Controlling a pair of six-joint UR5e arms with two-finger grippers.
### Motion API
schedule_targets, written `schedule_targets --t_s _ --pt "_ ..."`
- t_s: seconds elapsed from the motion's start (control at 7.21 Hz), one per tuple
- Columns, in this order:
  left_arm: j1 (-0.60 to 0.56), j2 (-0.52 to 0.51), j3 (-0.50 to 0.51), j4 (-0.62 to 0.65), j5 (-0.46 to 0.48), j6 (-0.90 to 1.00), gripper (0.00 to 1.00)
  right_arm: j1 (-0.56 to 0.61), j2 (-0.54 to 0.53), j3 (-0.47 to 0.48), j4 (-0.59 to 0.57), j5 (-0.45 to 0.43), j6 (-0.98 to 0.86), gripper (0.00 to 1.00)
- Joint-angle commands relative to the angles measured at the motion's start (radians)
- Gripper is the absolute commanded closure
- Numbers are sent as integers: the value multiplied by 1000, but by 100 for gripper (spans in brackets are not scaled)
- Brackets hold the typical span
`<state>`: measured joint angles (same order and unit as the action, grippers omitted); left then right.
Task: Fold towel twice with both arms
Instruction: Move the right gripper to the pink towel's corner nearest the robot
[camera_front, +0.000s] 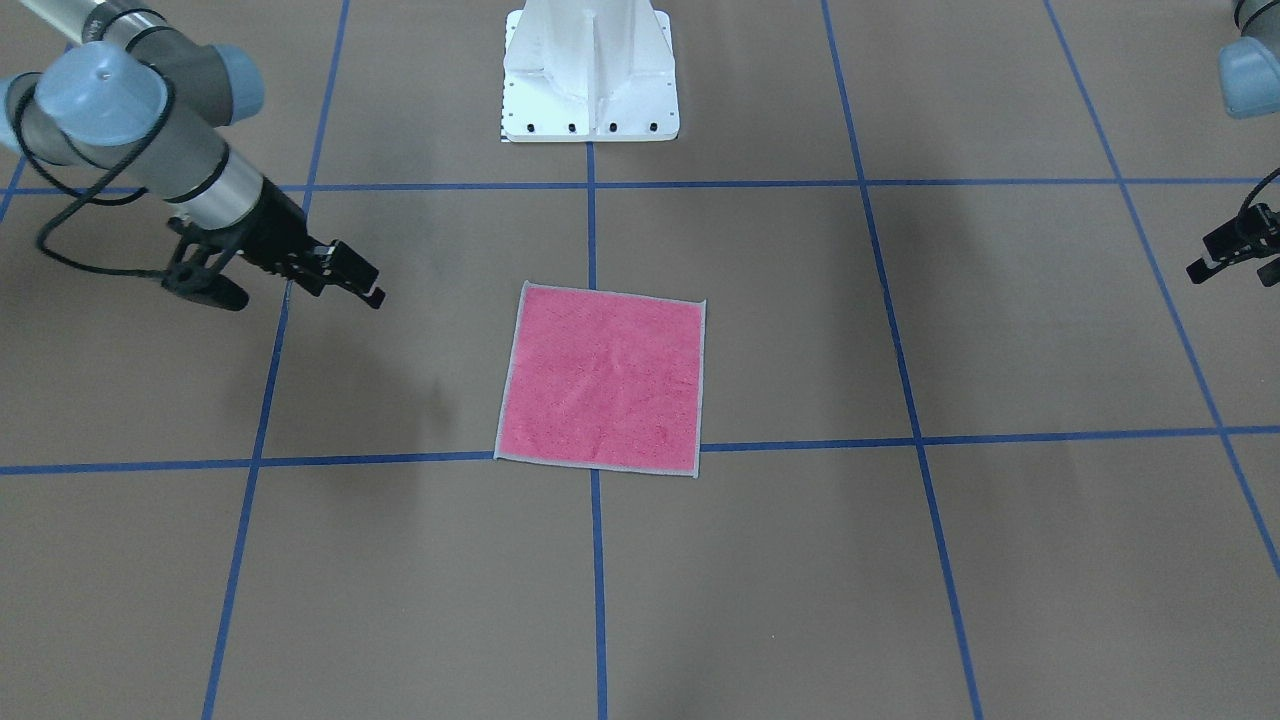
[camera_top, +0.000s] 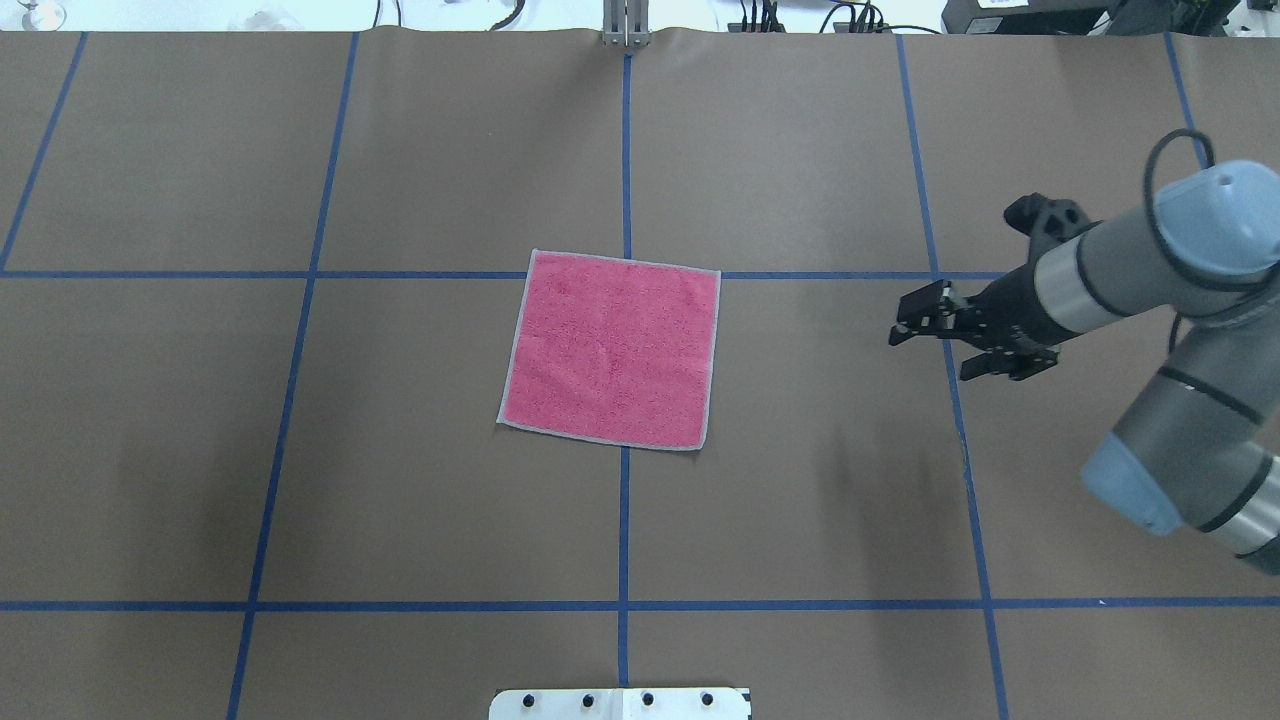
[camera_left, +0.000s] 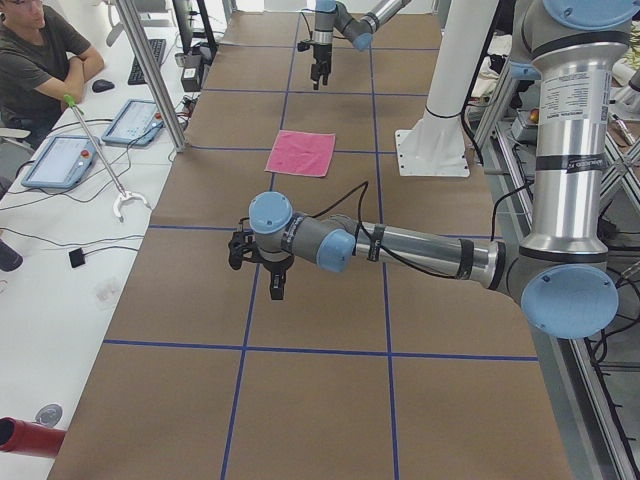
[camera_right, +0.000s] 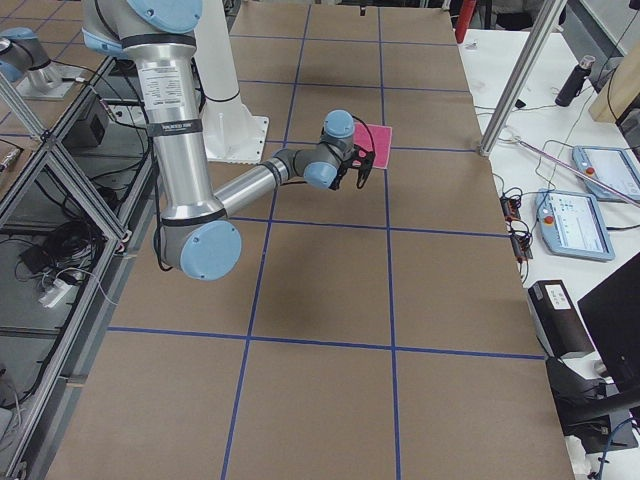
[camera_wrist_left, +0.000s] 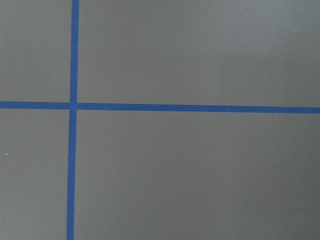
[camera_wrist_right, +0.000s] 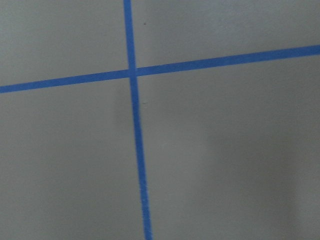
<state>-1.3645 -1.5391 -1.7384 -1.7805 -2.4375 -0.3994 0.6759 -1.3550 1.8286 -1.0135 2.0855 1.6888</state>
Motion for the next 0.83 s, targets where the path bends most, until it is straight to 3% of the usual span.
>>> schedule_targets --t_s 0.0,0.14,0.69 --pt "8 -1 2 -4 0 -9 0 -143 142 8 -108 -149 280 8" --pt "16 -1 0 -4 0 -31 0 -188 248 5 -284 -235 308 9" --pt "28 -4 2 -5 0 -36 0 -286 307 -77 -320 -387 477 18"
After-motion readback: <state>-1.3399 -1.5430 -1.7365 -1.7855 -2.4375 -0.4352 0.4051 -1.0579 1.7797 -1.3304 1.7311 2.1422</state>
